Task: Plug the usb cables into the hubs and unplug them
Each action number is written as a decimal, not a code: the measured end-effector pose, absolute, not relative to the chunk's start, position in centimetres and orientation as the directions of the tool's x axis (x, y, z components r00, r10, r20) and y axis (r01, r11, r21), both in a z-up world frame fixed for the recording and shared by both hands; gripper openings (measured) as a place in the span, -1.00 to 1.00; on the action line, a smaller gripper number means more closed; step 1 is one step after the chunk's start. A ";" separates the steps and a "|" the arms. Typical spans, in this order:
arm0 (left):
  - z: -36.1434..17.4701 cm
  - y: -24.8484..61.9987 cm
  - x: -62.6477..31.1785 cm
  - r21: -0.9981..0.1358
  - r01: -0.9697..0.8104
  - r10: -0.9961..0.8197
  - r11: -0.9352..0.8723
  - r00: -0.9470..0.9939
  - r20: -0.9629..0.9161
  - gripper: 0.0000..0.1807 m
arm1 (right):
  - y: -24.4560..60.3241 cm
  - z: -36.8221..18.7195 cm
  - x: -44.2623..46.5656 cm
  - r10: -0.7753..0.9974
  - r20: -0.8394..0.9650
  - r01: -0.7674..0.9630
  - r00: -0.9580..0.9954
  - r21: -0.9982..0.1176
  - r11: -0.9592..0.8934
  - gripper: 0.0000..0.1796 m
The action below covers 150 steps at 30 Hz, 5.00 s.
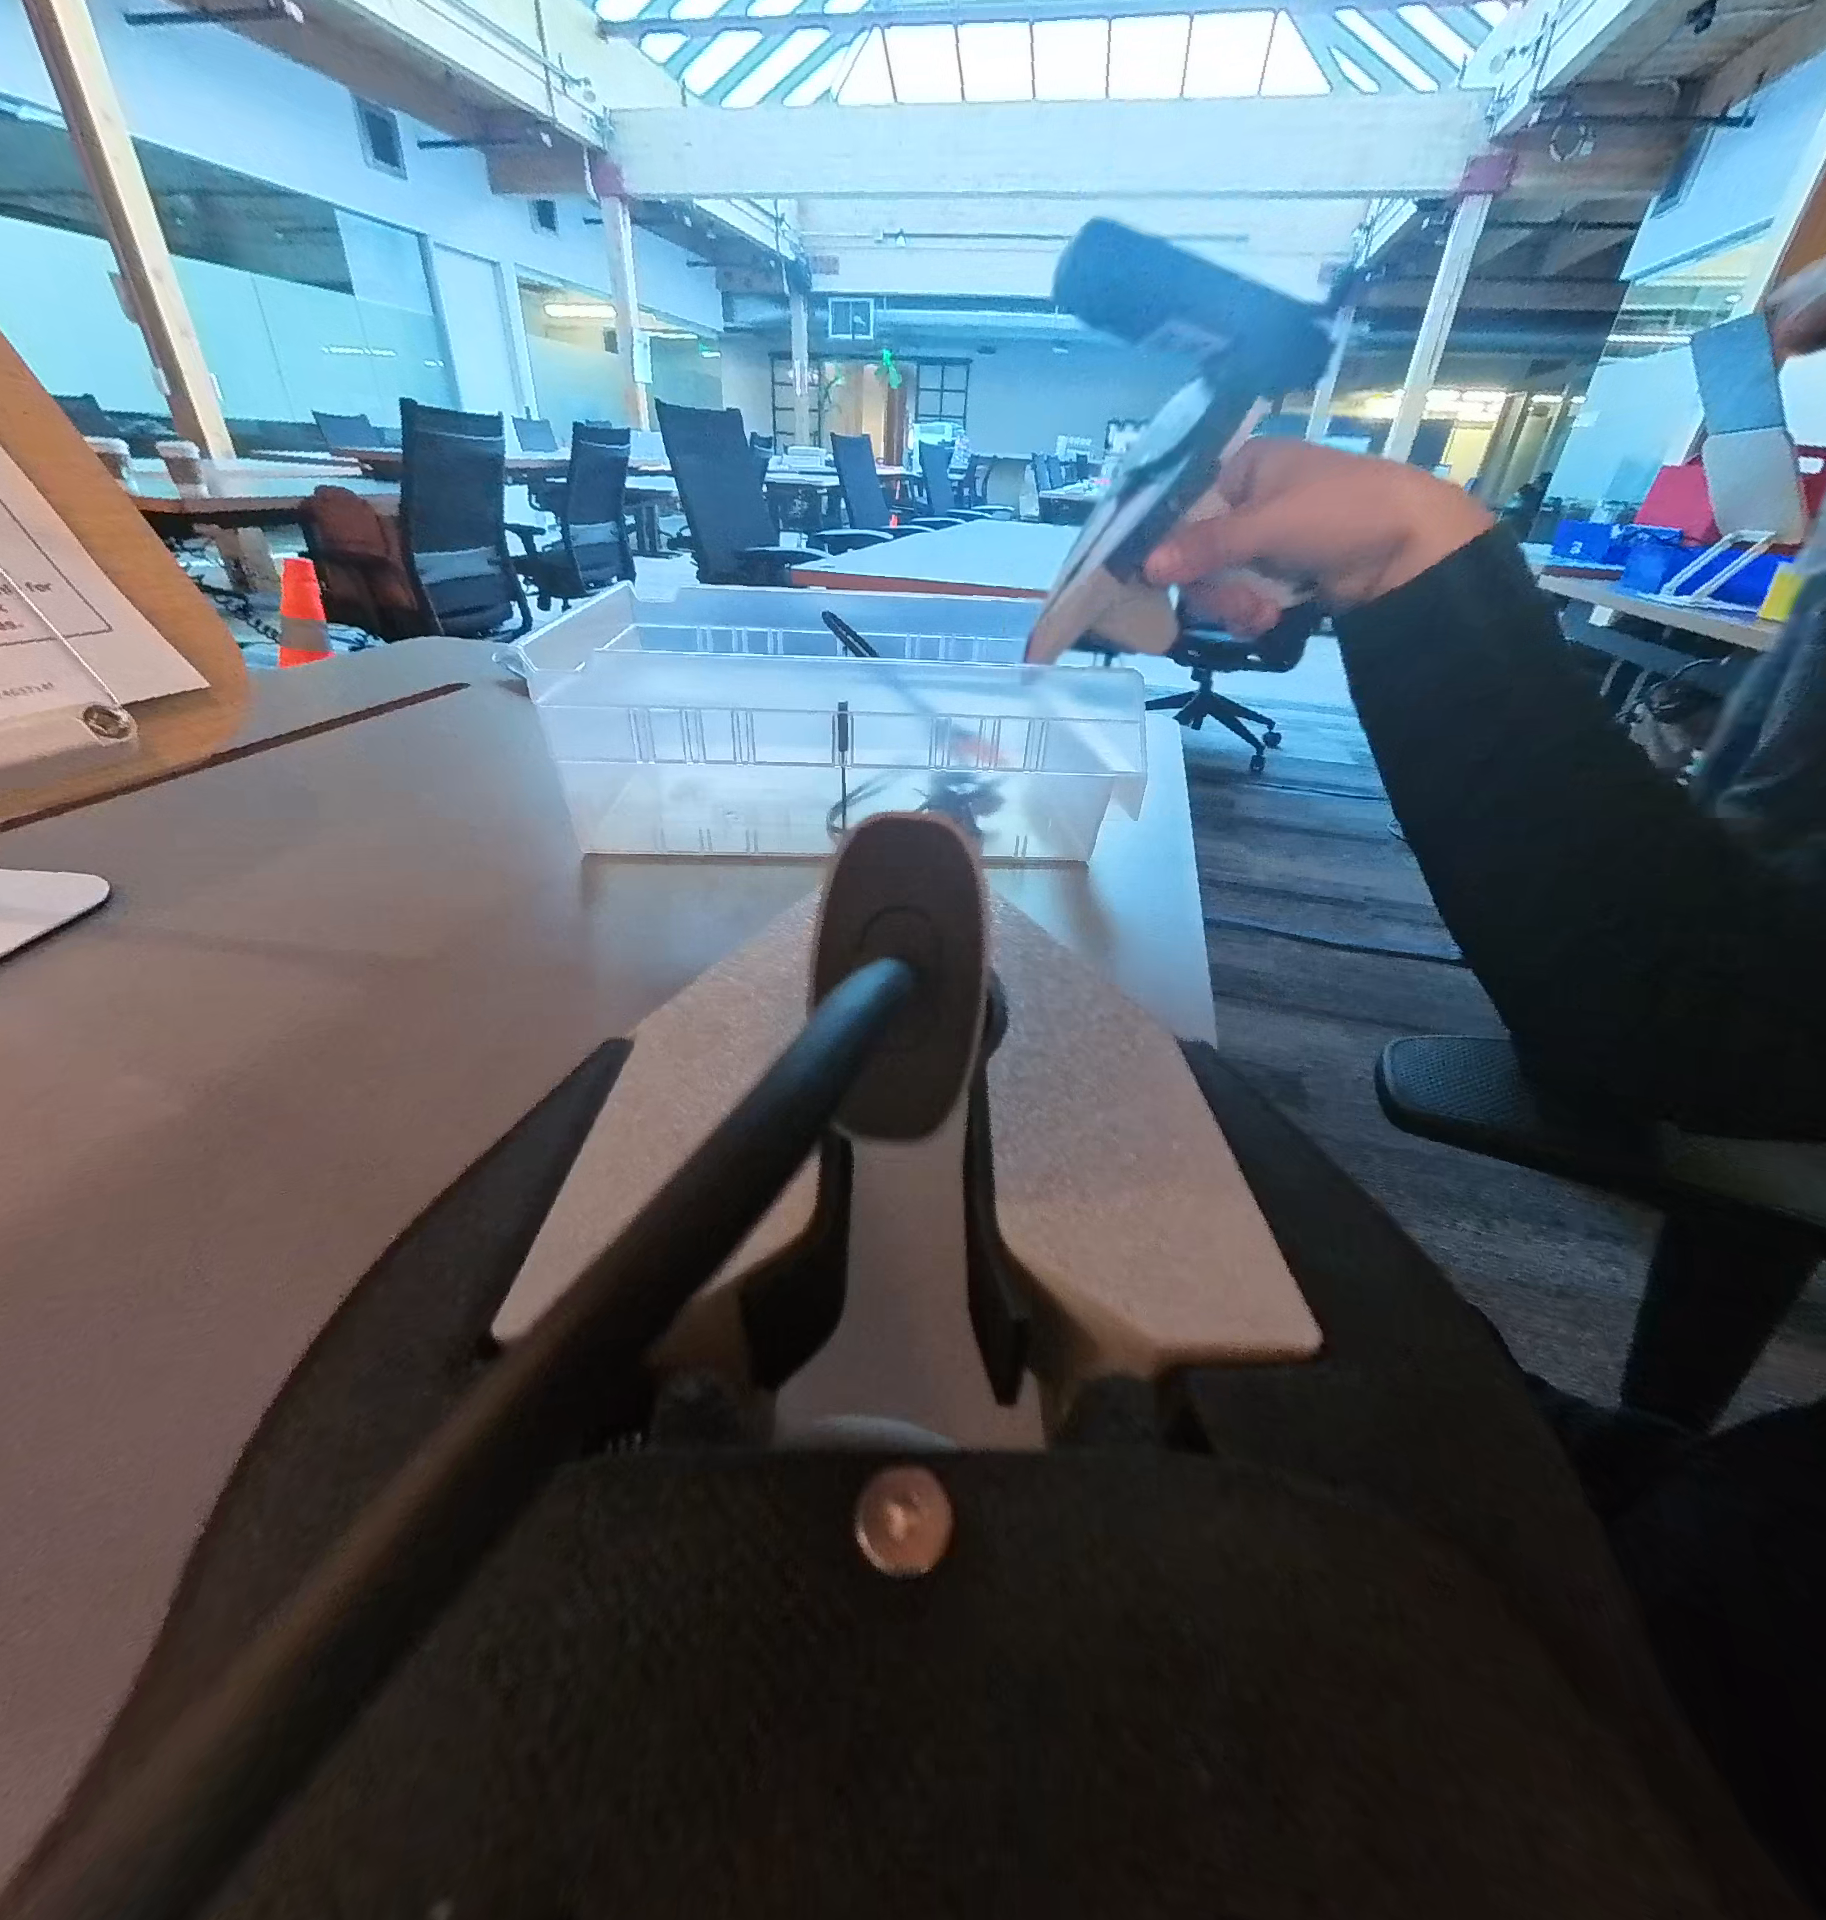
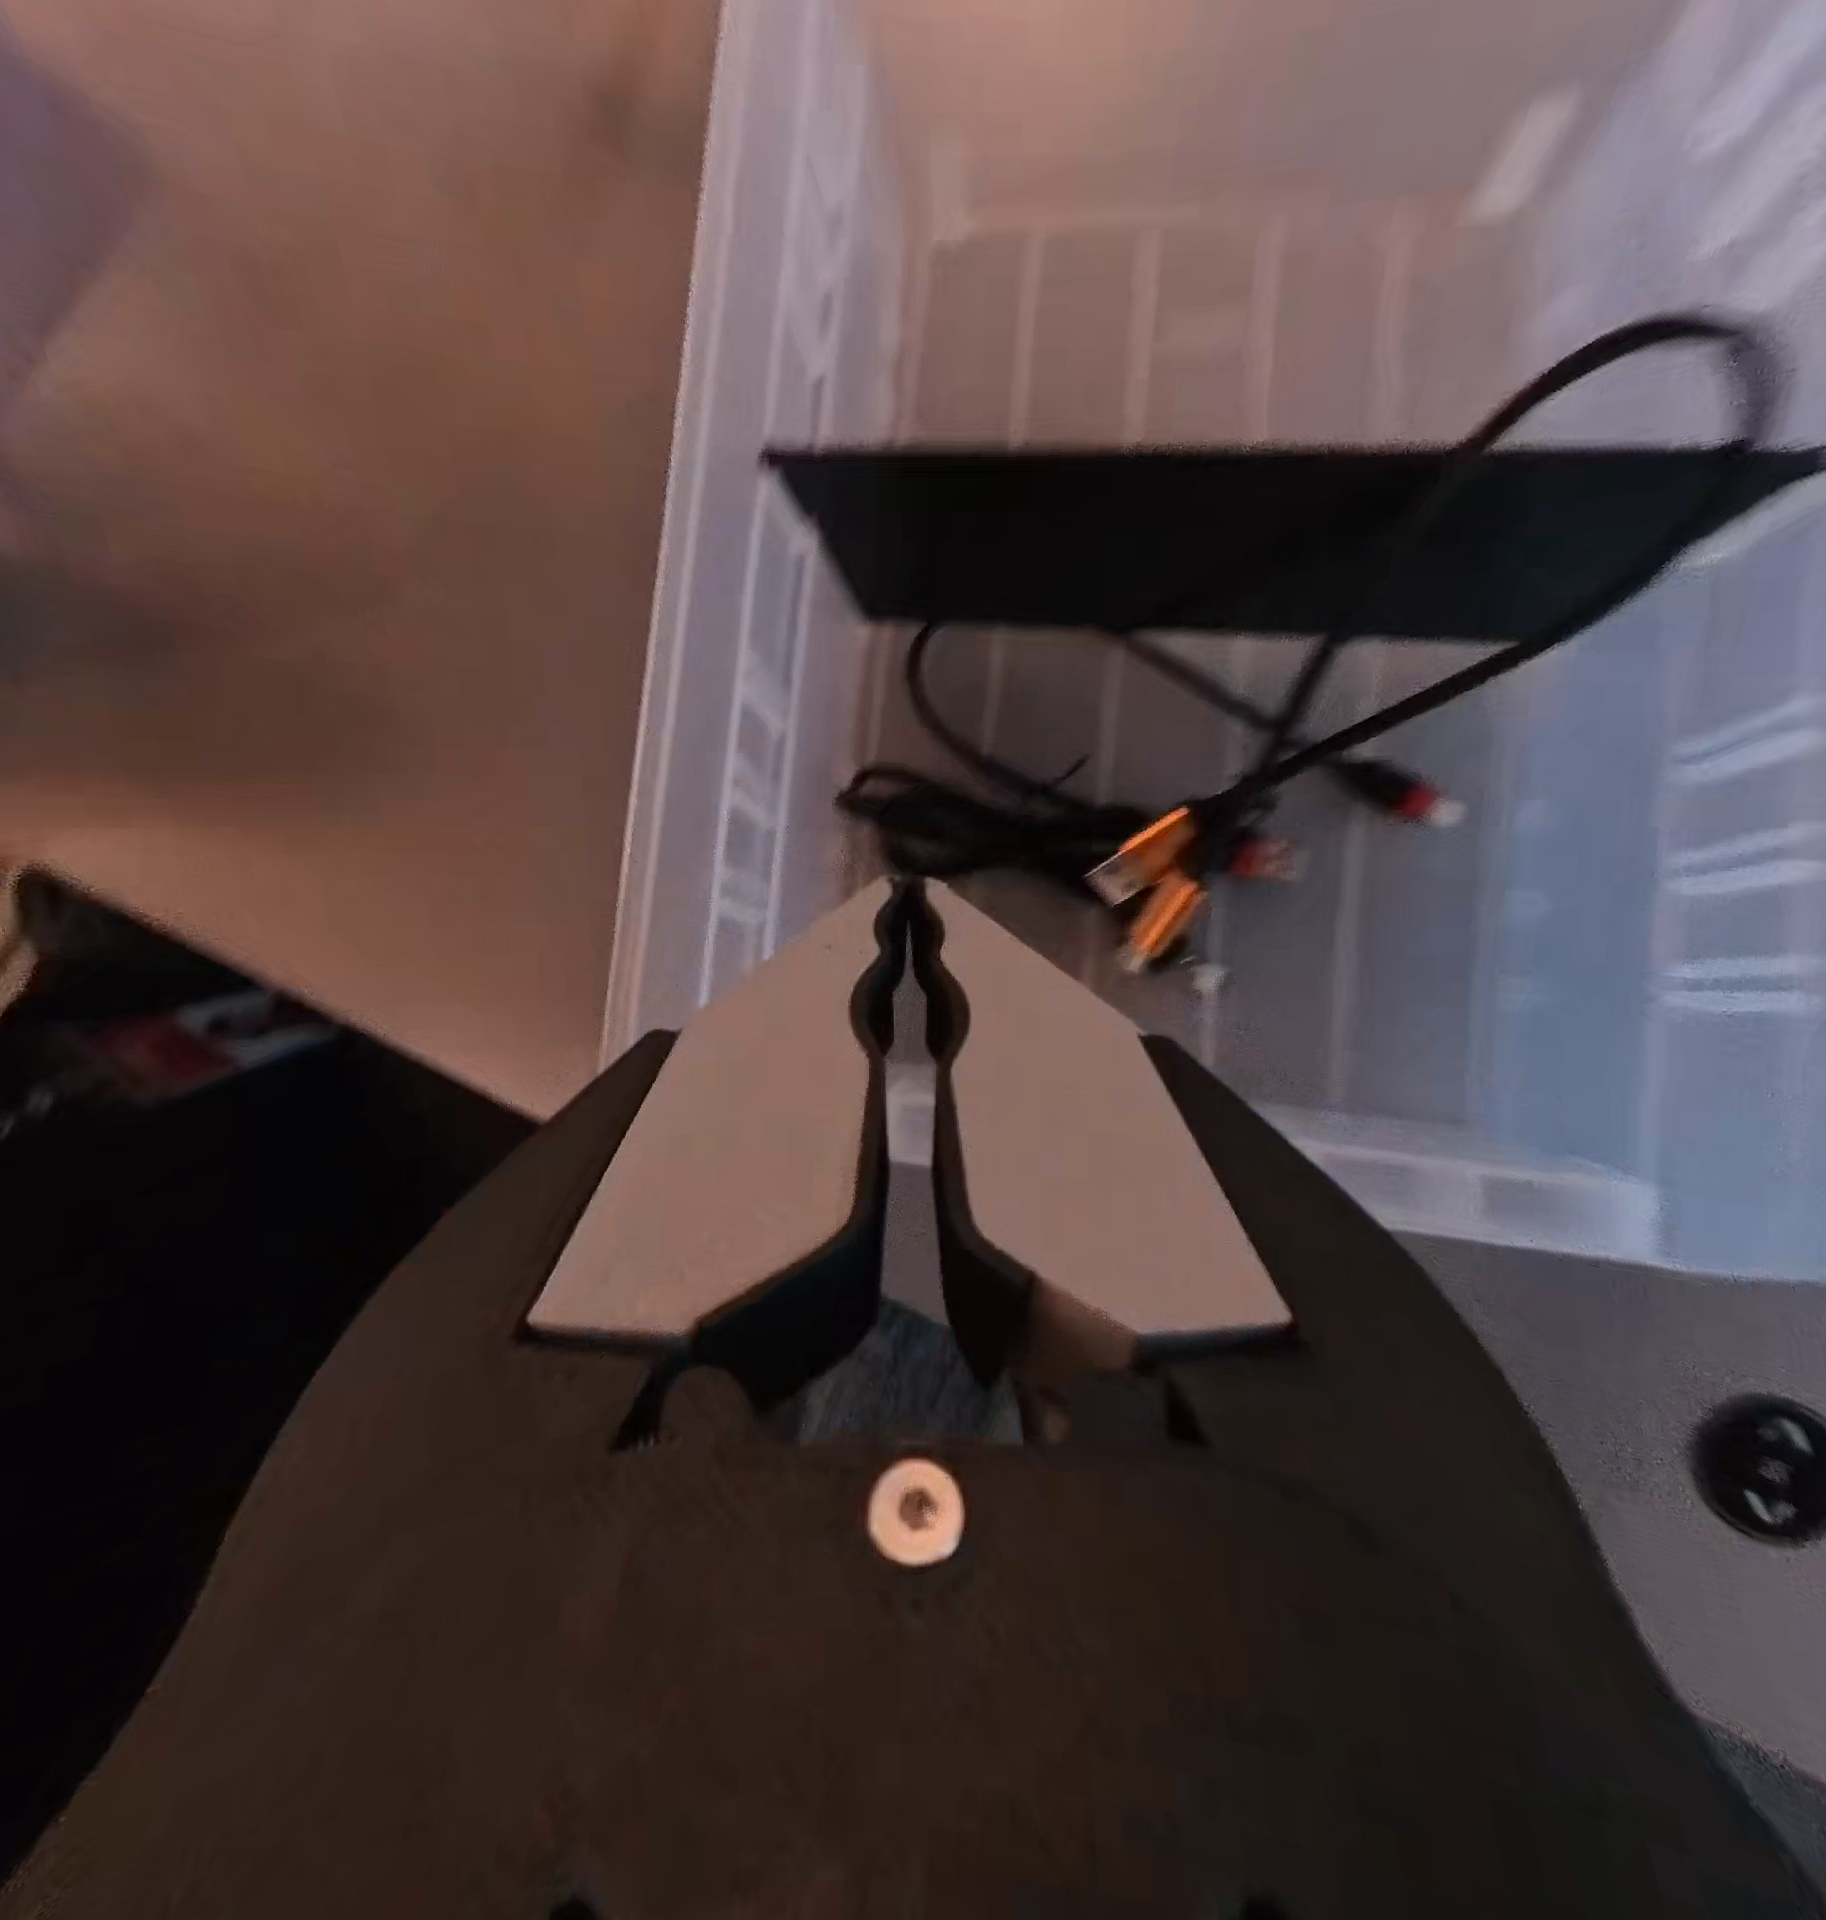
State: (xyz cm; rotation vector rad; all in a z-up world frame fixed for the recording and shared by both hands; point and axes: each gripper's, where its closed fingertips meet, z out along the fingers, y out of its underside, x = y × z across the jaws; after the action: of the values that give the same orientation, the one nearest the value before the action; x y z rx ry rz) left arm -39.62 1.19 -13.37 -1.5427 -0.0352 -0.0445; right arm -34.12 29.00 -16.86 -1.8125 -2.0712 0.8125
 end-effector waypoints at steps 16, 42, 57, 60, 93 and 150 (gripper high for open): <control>-16.1 1.5 -33.9 -0.747 -0.117 -0.417 -0.655 0.880 0.228 -0.83 | 12.8 -6.6 -38.2 0.788 -0.160 0.445 -0.594 -0.882 0.156 -0.81; -18.1 -0.2 -37.6 -0.839 0.097 -0.144 -0.536 0.968 0.204 -0.63 | 6.8 -3.2 -38.5 0.748 0.092 0.159 -0.657 -0.953 0.256 -0.85; -16.1 0.8 -44.2 -0.981 -0.028 0.167 -0.190 0.984 -0.061 -0.81 | 17.4 5.3 -36.5 0.950 0.120 -0.138 -0.288 -0.987 0.083 -0.86; -16.2 0.8 -44.0 -0.980 -0.031 0.157 -0.198 0.986 -0.063 -0.81 | 19.3 5.0 -38.4 0.973 0.115 -0.121 -0.201 -0.988 0.092 -0.86; -17.1 1.2 -43.5 -0.965 -0.041 0.144 -0.260 0.986 -0.081 -0.82 | 26.0 1.8 -45.7 0.951 0.241 0.093 -0.191 -0.961 0.262 -0.85; -18.2 -27.6 -67.3 -0.448 0.553 0.633 -0.703 0.774 -0.037 -0.40 | 4.4 -9.1 -39.9 0.693 0.053 0.289 -0.719 -0.884 0.367 -0.69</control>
State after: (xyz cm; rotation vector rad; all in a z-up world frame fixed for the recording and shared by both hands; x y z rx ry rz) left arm -67.32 -27.59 -18.15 -2.5509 -0.8975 0.2628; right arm -39.88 4.44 -9.12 -0.8523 -2.2149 1.3069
